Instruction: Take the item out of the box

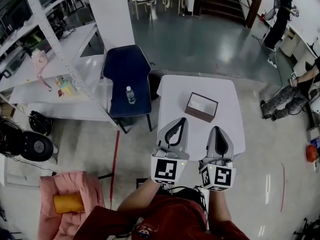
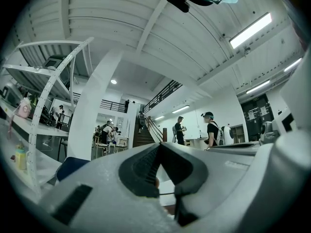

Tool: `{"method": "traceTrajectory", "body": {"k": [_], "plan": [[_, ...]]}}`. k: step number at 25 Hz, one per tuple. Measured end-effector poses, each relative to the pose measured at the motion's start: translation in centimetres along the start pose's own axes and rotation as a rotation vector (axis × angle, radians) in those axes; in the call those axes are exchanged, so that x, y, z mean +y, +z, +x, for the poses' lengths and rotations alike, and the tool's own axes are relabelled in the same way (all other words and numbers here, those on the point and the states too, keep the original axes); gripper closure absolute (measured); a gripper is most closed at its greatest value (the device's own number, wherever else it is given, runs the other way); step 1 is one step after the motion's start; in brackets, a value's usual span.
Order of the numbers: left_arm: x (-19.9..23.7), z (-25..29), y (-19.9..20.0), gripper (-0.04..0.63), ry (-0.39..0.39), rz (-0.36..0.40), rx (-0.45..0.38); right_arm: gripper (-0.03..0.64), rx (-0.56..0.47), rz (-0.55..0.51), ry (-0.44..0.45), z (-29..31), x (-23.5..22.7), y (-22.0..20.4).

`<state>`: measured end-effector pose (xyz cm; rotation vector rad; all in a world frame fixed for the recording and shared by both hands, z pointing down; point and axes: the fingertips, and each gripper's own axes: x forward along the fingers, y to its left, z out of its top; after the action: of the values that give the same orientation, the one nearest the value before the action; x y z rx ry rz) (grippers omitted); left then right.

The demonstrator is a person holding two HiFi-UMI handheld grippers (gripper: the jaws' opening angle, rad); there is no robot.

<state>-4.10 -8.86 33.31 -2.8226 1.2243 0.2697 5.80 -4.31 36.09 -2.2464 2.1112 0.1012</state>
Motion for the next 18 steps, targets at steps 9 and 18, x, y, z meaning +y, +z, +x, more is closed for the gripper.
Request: {"method": "traceTrajectory", "body": {"k": [9, 18], "plan": [[1.4, 3.1, -1.1, 0.592, 0.002, 0.007, -0.014, 0.615, -0.005, -0.005, -0.001, 3.4, -1.3, -0.8], [1.1, 9.5, -3.2, 0.592, -0.018, -0.009, 0.024, 0.615, 0.000, -0.011, -0.014, 8.1, -5.4, -1.4]]}}
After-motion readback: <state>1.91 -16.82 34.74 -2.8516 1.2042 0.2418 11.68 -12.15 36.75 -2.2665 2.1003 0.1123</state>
